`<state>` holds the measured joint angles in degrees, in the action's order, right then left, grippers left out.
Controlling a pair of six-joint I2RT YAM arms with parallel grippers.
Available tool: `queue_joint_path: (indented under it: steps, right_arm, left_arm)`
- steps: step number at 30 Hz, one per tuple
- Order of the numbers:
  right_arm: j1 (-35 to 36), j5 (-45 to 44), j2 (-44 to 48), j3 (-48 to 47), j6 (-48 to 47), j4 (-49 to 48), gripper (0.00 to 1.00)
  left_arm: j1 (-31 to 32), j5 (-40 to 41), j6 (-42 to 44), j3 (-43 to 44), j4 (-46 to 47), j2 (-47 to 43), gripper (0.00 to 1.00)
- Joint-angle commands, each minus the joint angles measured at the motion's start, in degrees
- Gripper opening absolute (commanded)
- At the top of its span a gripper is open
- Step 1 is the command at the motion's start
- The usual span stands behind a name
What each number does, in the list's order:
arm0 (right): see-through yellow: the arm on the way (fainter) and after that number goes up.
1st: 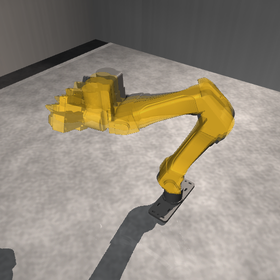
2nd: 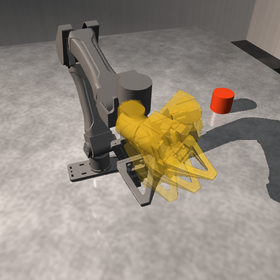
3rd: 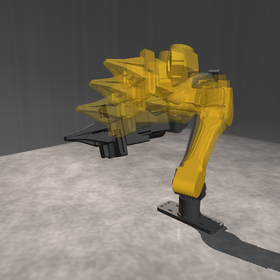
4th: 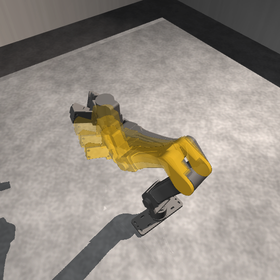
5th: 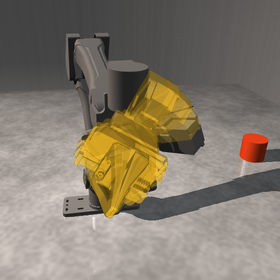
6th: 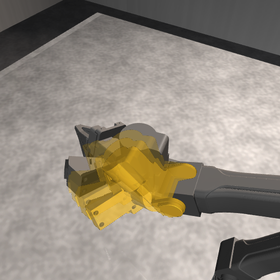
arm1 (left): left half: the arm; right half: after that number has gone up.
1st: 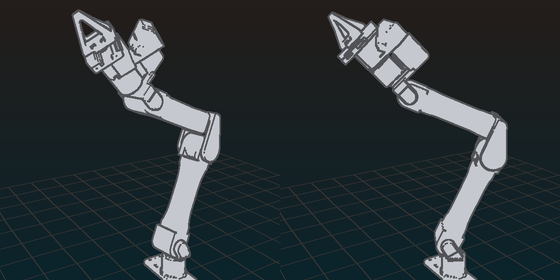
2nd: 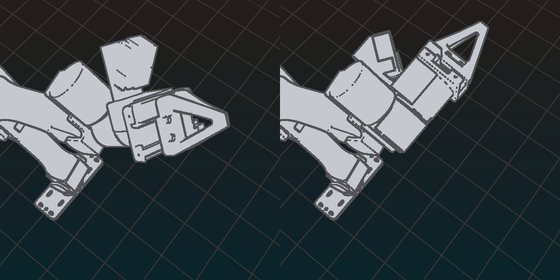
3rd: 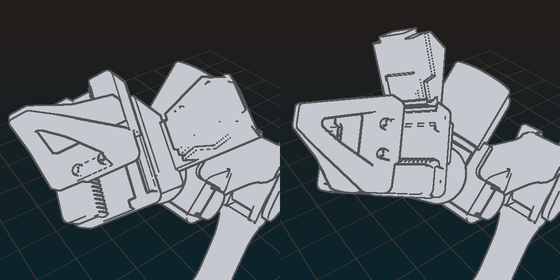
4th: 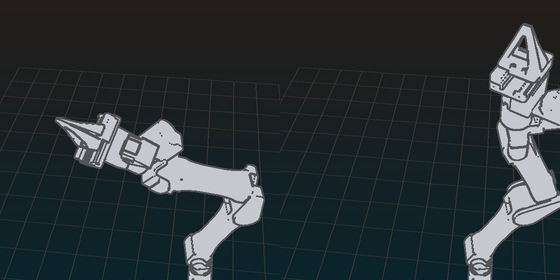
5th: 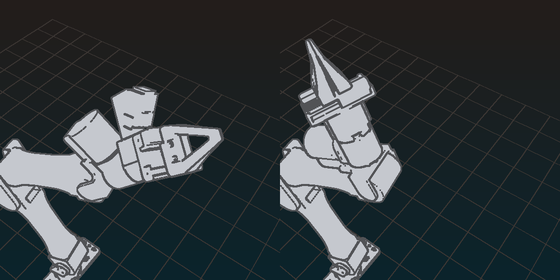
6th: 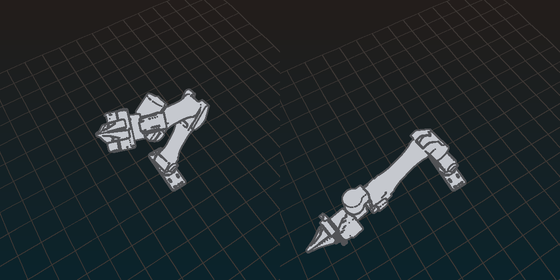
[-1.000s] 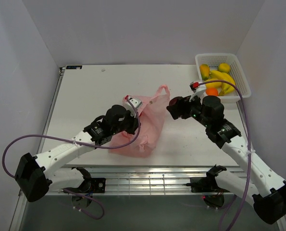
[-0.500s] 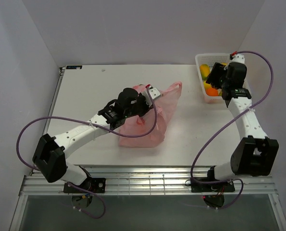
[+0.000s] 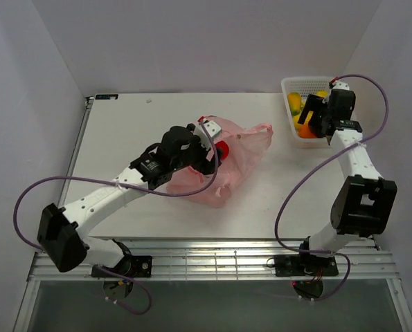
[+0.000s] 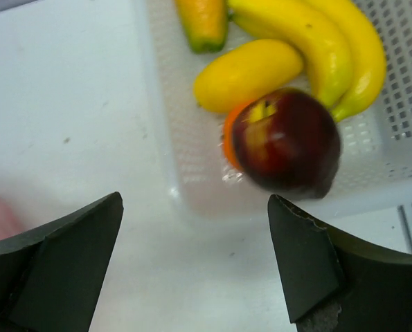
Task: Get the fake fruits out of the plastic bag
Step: Place the fake fruit in the bin, then take out the fake fruit from the plastic bag.
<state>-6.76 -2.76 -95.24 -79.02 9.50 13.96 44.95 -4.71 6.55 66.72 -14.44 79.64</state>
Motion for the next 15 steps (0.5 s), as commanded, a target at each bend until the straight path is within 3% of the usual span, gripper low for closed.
queue_joint_path:
  steps: [1,4,8,10,11,15]
  right_arm:
    - [4.47,7.85,14.44,6.23,-2.55,-5.06,0.90]
    - [12.02,9.71,25.43,15.19,-4.31,-8.58,0.90]
    - [24.22,13.47,35.54,24.43,-3.79,-11.75,0.90]
    - [27.58,16.90,36.44,28.39,-3.52,-12.81,0.90]
    - [30.99,19.26,36.01,29.09,-3.35,-13.07,0.90]
    - [37.17,14.47,30.04,28.84,-2.12,-12.64,0.90]
  left_arm:
    - [-0.13,12.67,-12.57,-2.29,-3.74,-11.86,0.98]
    - [-0.21,14.99,-18.13,-1.68,-10.77,-15.90,0.98]
    - [-0.12,11.66,-27.96,-0.46,-17.63,-18.02,0.98]
    - [-0.12,8.51,-29.57,0.16,-18.43,-19.25,0.98]
    - [-0.04,2.31,-29.66,0.08,-18.52,-19.78,0.98]
    - [-0.04,-7.84,-29.31,-4.13,-18.08,-21.89,0.98]
